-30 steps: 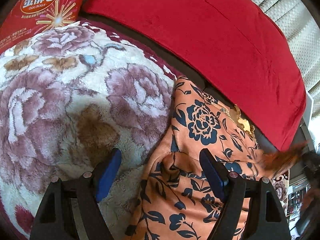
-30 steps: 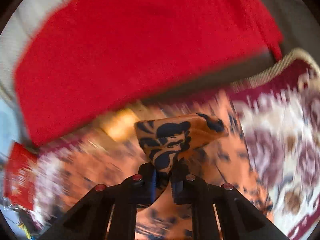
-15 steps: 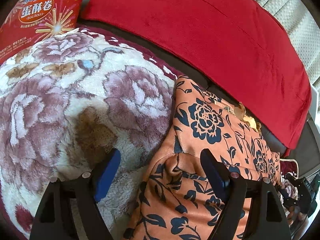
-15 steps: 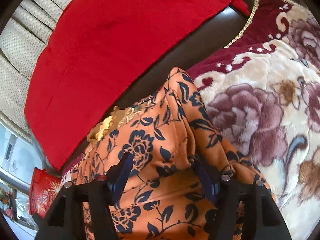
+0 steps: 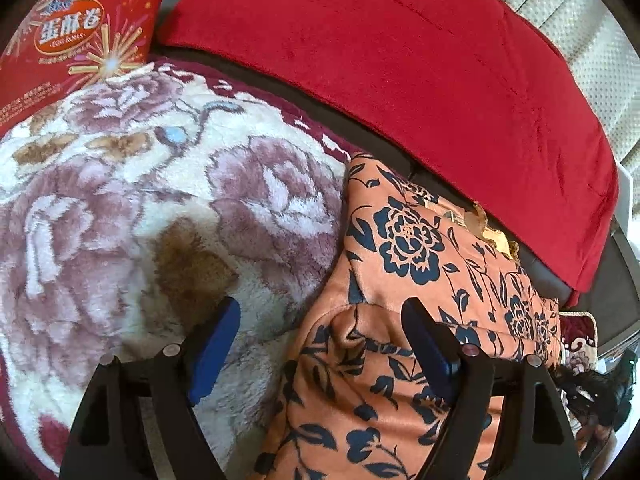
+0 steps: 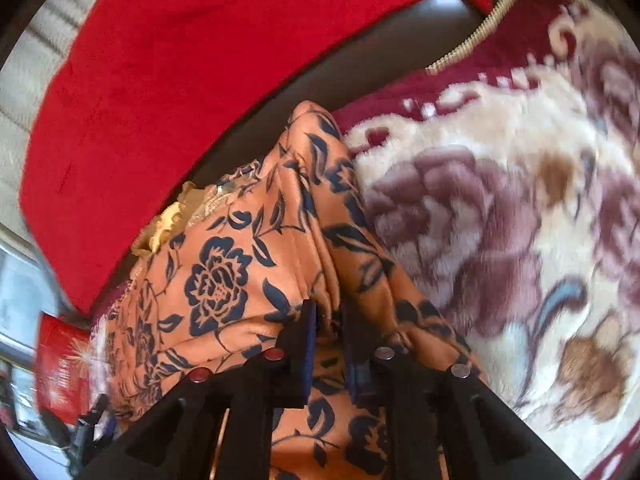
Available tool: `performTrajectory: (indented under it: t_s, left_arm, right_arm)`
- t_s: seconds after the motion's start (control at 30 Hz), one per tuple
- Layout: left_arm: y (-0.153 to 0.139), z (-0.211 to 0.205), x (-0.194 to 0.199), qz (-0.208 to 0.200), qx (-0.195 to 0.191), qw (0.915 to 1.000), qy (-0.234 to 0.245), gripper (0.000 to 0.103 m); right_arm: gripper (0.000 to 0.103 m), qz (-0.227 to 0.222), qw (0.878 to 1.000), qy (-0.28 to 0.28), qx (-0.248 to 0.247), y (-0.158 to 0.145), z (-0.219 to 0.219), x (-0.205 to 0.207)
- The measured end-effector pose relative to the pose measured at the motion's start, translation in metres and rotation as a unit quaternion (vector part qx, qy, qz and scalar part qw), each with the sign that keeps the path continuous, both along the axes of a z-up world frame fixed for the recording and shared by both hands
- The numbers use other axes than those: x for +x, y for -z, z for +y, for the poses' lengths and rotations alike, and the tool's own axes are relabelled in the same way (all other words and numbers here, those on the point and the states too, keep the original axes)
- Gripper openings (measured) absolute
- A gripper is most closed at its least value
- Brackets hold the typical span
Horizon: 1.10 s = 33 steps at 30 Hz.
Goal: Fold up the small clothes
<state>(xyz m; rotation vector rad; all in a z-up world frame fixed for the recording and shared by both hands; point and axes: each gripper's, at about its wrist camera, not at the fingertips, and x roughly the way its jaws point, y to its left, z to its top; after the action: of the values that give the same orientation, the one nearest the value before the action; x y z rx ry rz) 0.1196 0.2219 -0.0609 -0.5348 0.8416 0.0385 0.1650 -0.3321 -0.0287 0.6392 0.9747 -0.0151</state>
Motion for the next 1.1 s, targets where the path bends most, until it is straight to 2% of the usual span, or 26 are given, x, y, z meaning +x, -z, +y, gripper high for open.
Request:
performTrajectory:
  t_s: [0.03, 0.1, 0.17, 0.23, 0.33, 0.57, 0.63, 0.77, 0.8, 0.9, 0.97, 1.0, 1.07, 1.1]
  left_arm:
    - [-0.001, 0.001, -0.004, -0.004, 0.002, 1.0, 0.001, 0.083]
    - [-0.005, 0.002, -0.014, -0.007, 0.01, 0.9999, 0.006, 0.083]
    - [-0.014, 0.004, -0.031, -0.017, 0.013, 0.9997, 0.011, 0.083]
    - [-0.021, 0.006, -0.046, -0.022, 0.009, 0.9995, 0.02, 0.083]
    - [-0.031, 0.009, -0.084, -0.026, -0.002, 0.9989, 0.04, 0.083]
    - [-0.031, 0.014, -0.183, -0.001, -0.017, 0.9966, 0.081, 0.083]
    - [-0.025, 0.012, -0.2, 0.022, -0.019, 0.9958, 0.087, 0.083]
    - [-0.005, 0.01, -0.223, 0.062, -0.029, 0.9947, 0.077, 0.083]
    - [-0.001, 0.009, -0.227, 0.071, -0.031, 0.9945, 0.071, 0.083]
    - [0.009, 0.005, -0.236, 0.08, -0.039, 0.9932, 0.076, 0.083]
    - [0.011, 0.001, -0.235, 0.083, -0.027, 0.9929, 0.081, 0.083]
    - [0.011, 0.0, -0.235, 0.085, -0.025, 0.9928, 0.081, 0.083]
    - [0.01, 0.001, -0.233, 0.087, -0.039, 0.9922, 0.08, 0.083]
    - [0.009, 0.002, -0.234, 0.085, -0.048, 0.9921, 0.078, 0.083]
  right_arm:
    - [0.048, -0.018, 1.0, 0.006, 0.006, -0.005, -0.004, -0.009]
    - [0.087, -0.042, 0.999, -0.001, 0.026, -0.013, -0.008, -0.025]
    - [0.087, -0.059, 0.998, -0.012, 0.026, -0.025, -0.013, -0.046]
    - [0.087, -0.081, 0.995, -0.047, 0.024, -0.038, -0.02, -0.071]
    - [0.087, -0.094, 0.992, -0.084, 0.03, -0.044, -0.037, -0.113]
    - [0.086, -0.065, 0.983, -0.145, 0.09, -0.011, -0.07, -0.208]
    - [0.085, -0.042, 0.981, -0.168, 0.089, 0.004, -0.066, -0.23]
    - [0.085, 0.004, 0.982, -0.17, 0.08, 0.03, -0.057, -0.251]
    - [0.083, 0.013, 0.983, -0.168, 0.078, 0.037, -0.055, -0.254]
    - [0.067, 0.04, 0.982, -0.163, 0.082, 0.058, -0.048, -0.257]
    - [0.066, 0.049, 0.982, -0.158, 0.086, 0.068, -0.045, -0.257]
    - [0.062, 0.049, 0.982, -0.159, 0.087, 0.07, -0.043, -0.257]
    - [0.05, 0.051, 0.982, -0.163, 0.083, 0.074, -0.039, -0.256]
    - [0.04, 0.051, 0.982, -0.163, 0.084, 0.075, -0.038, -0.256]
